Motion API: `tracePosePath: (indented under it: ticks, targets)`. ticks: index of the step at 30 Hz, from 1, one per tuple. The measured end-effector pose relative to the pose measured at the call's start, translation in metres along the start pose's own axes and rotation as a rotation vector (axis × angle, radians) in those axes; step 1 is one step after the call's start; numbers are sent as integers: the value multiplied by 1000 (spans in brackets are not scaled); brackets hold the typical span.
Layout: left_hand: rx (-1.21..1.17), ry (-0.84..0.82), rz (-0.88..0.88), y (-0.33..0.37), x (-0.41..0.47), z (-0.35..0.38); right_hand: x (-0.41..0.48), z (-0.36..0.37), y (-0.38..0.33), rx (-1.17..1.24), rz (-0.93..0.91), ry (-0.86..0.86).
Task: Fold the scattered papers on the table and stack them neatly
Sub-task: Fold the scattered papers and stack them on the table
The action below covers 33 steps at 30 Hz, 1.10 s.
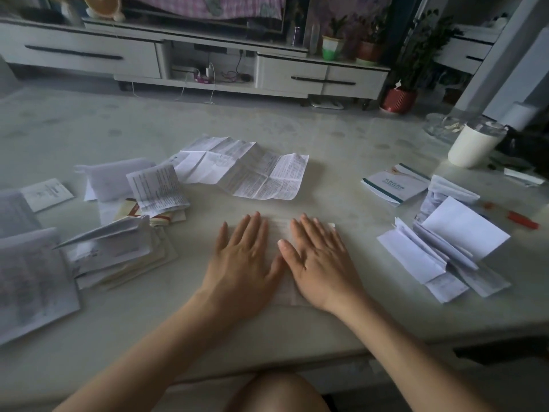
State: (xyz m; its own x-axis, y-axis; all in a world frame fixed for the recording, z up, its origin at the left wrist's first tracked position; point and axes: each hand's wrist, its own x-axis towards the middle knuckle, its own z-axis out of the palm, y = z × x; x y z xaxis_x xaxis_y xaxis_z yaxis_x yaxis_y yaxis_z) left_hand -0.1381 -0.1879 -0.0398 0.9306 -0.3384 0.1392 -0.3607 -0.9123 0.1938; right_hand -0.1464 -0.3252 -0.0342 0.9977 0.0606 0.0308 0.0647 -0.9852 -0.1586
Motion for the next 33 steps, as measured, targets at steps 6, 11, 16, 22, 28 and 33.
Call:
tracePosePath:
  ticks: [6,11,16,22,28,33]
  targets:
    - [5,-19,-23,-3,-1,0,-10,-11,32,-50,111,-69]
    - [24,-22,-48,0,-2,1,-9,-22,35,-44,37,-41]
    - [4,-19,-69,0,-4,1,25,-46,17,159,-77,-119]
    - [-182,233,-50,0,-8,-1,50,-76,2,185,-56,-182]
    - [-1201,657,-182,-10,-16,-19,32,-104,32,978,6,-164]
    - [-1790,57,-270,-15,-14,-38,20,-92,31,1344,106,-164]
